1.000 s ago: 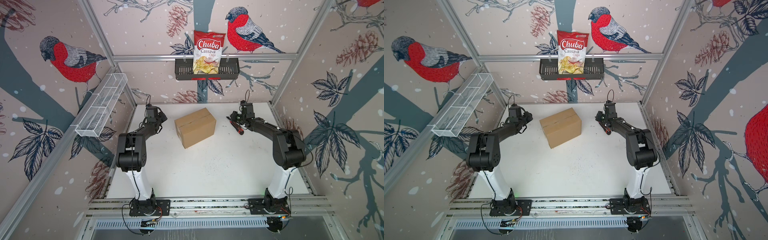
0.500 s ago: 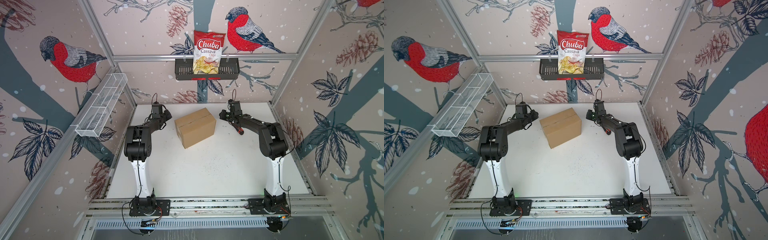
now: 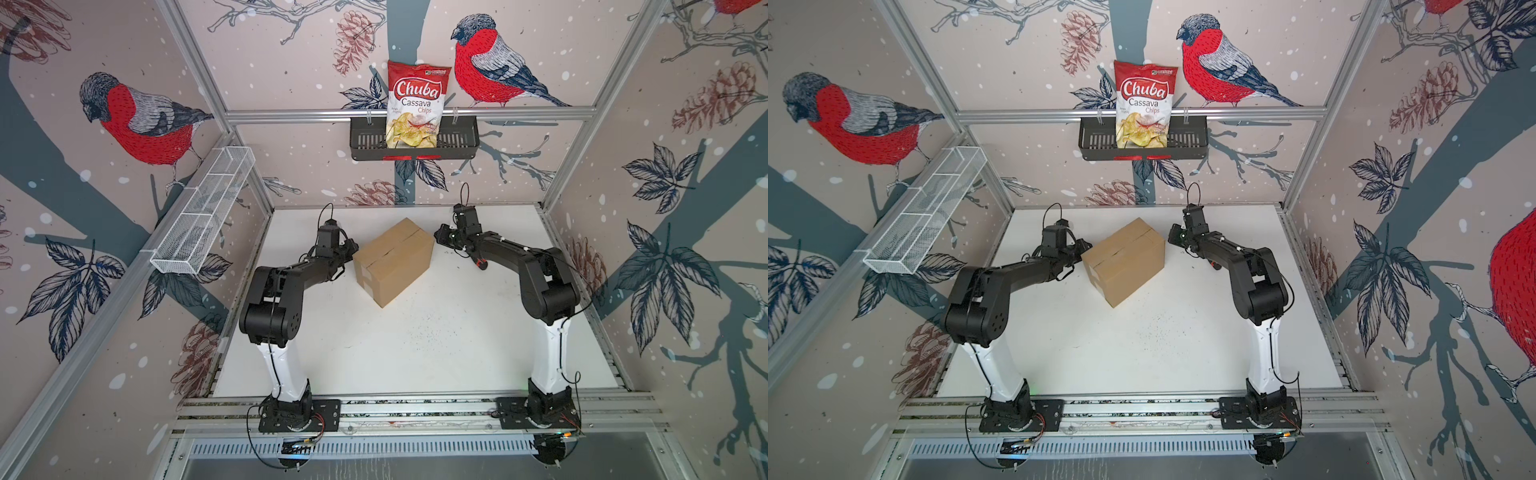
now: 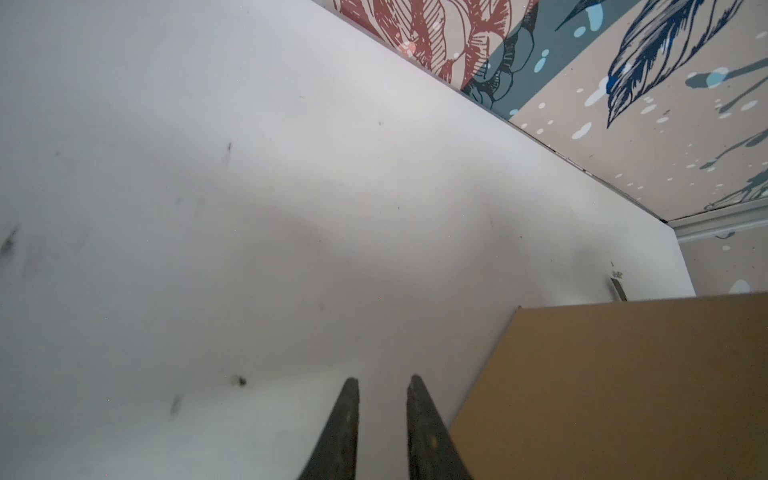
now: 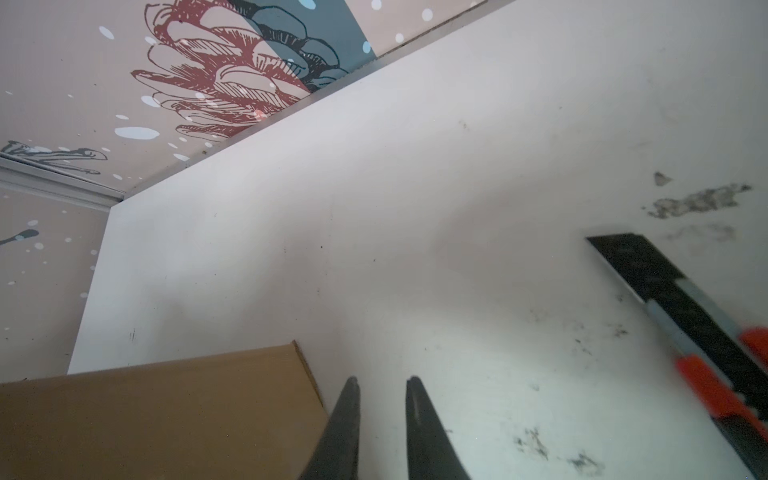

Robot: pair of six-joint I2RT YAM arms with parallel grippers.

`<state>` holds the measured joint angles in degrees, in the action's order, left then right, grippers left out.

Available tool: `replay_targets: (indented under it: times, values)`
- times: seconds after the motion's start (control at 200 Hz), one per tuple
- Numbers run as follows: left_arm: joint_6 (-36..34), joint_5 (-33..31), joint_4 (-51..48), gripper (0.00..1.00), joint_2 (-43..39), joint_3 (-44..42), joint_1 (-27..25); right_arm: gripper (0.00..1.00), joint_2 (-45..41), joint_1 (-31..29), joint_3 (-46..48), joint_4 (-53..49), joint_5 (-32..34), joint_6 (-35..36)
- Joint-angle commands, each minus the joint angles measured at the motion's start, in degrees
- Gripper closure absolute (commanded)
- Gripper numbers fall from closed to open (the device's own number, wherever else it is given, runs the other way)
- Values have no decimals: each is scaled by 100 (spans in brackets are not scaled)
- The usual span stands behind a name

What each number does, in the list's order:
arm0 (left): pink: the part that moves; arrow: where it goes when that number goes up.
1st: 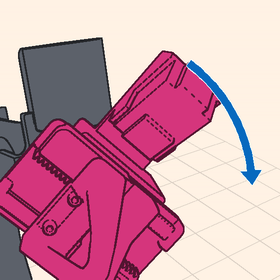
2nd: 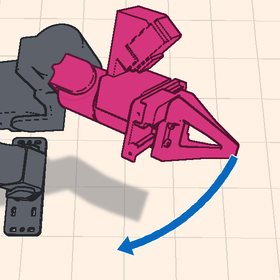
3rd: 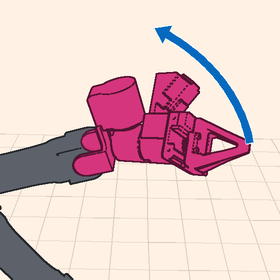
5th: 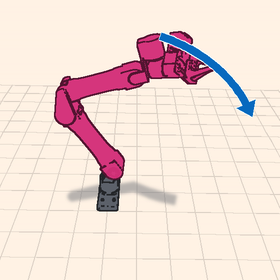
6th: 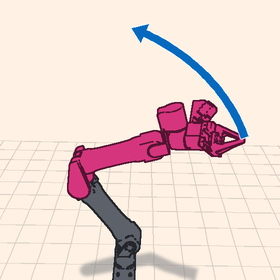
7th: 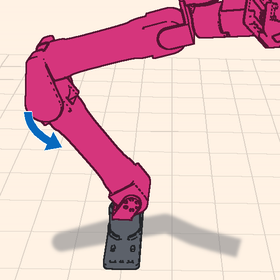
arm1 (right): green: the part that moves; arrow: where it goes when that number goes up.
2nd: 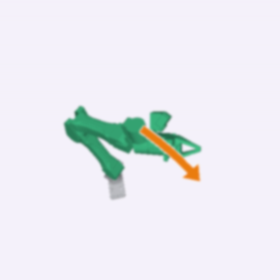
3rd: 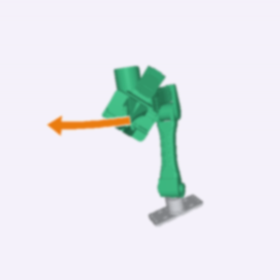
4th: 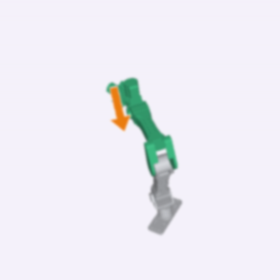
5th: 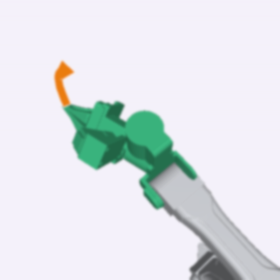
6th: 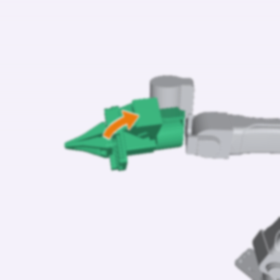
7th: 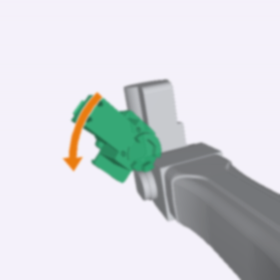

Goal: Unpack the express box
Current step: 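Raise both arms and reach toward the cardboard box and utility knife, then push the cardboard box with the left gripper while the right gripper nears the knife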

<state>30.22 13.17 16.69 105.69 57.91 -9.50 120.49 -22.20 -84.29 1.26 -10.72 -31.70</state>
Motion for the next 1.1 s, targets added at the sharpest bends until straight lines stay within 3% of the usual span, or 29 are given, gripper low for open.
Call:
replay_targets:
  times: [0.0, 0.39, 0.56, 0.886, 1.096]
  values:
    - [175, -106, 347, 77, -382, -496, -231, 84, -222, -21, 159, -136, 163, -254]
    - [1169, -927, 581, 79, -1497, -1918, -1787, 74, -1281, -77, 1099, -471, 582, -547]
    - [1619, -1617, 441, 79, -1981, -2321, -2583, 69, -1465, -145, 1342, -635, 486, -534]
    - [2284, -2491, 515, 82, -2031, -2471, -3735, 67, -1313, -517, 1306, -648, 222, -514]
    - [2581, -2883, 327, 83, -2002, -2352, -4218, 67, -1377, -904, 1600, -458, 71, -597]
